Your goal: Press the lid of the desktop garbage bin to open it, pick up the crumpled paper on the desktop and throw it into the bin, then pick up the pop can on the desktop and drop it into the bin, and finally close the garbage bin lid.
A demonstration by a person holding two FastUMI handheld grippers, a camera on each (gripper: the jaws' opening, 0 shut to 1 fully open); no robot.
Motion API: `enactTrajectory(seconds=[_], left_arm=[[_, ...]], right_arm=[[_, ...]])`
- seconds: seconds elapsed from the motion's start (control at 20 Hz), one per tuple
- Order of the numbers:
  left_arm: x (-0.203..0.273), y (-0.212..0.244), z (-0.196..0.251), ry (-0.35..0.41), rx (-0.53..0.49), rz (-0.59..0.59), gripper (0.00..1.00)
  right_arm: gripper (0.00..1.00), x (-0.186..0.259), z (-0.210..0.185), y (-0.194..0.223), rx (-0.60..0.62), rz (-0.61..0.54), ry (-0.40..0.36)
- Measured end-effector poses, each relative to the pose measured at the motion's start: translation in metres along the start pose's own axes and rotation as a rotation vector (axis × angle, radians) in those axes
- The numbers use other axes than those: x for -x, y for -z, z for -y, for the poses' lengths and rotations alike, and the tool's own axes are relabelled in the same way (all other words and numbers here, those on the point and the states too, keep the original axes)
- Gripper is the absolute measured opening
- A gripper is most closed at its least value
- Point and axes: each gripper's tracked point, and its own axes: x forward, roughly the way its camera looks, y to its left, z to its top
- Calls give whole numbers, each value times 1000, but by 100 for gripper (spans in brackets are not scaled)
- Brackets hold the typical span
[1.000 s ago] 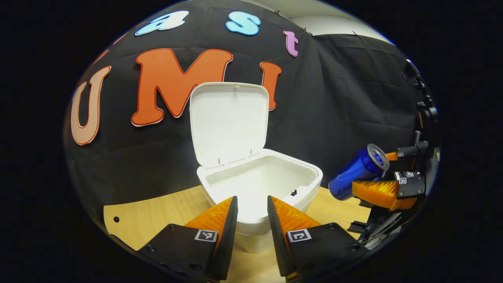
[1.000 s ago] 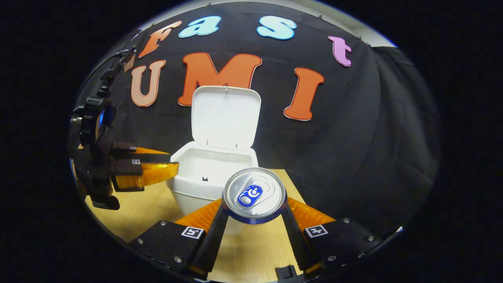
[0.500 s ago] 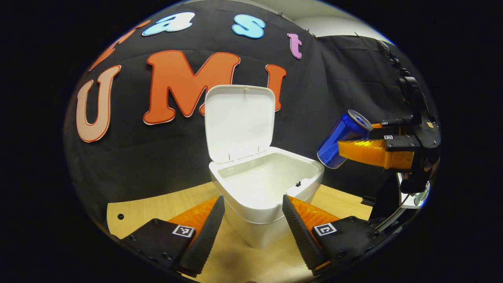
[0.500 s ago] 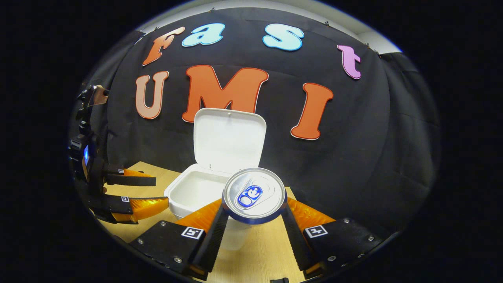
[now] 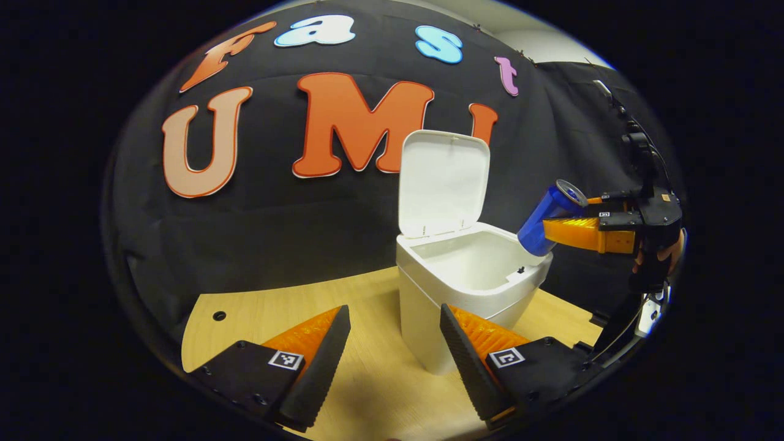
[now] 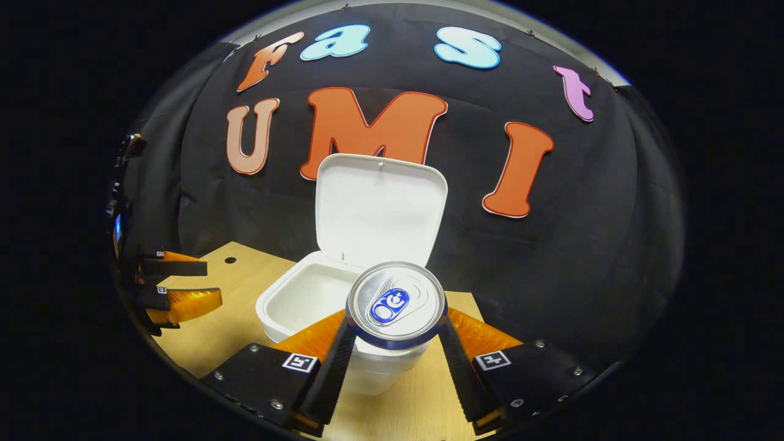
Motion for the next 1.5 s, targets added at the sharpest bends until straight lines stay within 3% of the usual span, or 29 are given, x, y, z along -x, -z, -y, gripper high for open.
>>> enactTrajectory(seconds=[0.4, 0.5, 1.0, 1.5], left_arm=[[19, 12, -24, -93, 54, -12, 89], [21, 15, -28, -112, 62, -14, 95], [32, 28, -24, -128, 63, -33, 94], [48, 32, -36, -166, 62, -31, 94]], right_arm=[[78, -18, -4, 16, 3, -61, -55], [78, -20, -5, 21, 10, -77, -66], [81, -21, 2, 36, 28, -125, -67], [83, -19, 4, 14, 77, -85, -74]])
